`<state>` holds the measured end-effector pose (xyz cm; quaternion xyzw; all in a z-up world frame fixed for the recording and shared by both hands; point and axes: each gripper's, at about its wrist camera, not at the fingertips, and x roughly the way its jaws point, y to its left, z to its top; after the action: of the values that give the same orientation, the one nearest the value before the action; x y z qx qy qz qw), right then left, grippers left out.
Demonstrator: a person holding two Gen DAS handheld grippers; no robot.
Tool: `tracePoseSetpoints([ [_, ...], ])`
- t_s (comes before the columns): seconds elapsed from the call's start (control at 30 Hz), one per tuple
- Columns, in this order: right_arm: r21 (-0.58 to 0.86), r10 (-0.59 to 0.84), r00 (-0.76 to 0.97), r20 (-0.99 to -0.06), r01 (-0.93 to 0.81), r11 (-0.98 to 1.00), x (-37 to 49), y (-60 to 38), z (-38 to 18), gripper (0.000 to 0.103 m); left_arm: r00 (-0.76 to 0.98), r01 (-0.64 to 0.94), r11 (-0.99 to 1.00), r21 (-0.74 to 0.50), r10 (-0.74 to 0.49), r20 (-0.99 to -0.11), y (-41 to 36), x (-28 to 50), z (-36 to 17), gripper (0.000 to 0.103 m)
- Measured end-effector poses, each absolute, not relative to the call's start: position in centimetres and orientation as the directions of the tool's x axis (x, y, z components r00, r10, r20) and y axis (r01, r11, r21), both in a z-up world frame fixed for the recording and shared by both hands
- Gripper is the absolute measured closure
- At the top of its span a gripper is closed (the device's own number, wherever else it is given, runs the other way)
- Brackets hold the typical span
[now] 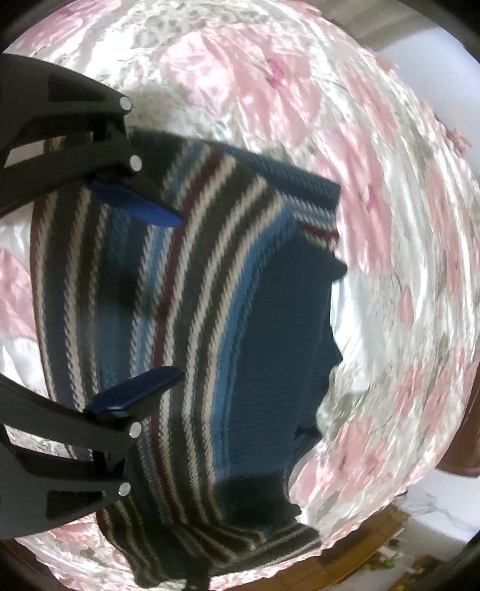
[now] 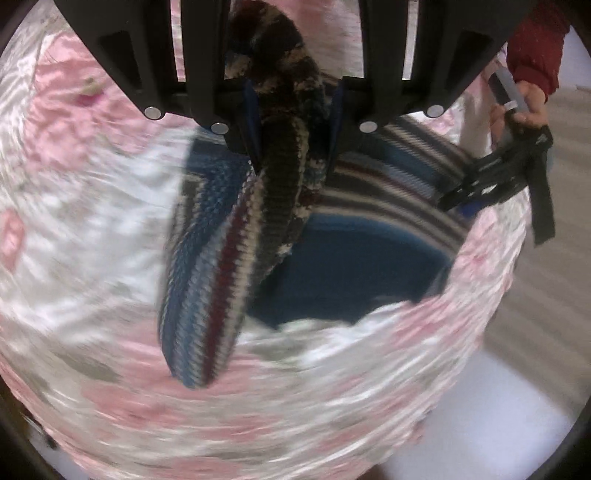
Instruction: Fold small clothes
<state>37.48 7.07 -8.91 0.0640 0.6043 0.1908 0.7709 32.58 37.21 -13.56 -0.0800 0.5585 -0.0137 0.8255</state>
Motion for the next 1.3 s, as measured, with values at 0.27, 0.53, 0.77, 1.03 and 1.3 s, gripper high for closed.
tracePoseSetpoints([
  [0.27,0.297,0.346,0.13,-0.929,-0.296,0.908,37.7,15.0,-11.5,0.072,0.374,-0.074,0.985,-0.156,-0.118,-0.92,38.5,32.1,-14.1,0.026],
  [0.53,0.322,0.361,0.08,-0.929,-0.304,0.897,37.4,15.4,-14.1,0.057,0.376,-0.054,0.983,-0.176,-0.144,-0.916,37.3,32.3,-13.8,0.026],
  [0.77,0.464,0.505,0.112,-0.856,-0.264,0.845,36.3,11.5,-10.8,0.053,0.376,-0.036,0.965,-0.26,-0.228,-0.898,35.3,32.7,-12.4,0.025],
  [1.03,0.266,0.297,0.2,-0.934,-0.166,0.949,35.3,4.6,-10.5,0.053,0.325,-0.038,0.916,-0.4,-0.367,-0.872,30.6,33.3,-13.2,0.019],
  [1.3,0.208,0.22,0.158,-0.963,-0.091,0.974,34.1,0.6,-15.0,0.053,0.234,-0.05,0.879,-0.475,-0.452,-0.861,26.3,34.4,-15.9,0.019],
])
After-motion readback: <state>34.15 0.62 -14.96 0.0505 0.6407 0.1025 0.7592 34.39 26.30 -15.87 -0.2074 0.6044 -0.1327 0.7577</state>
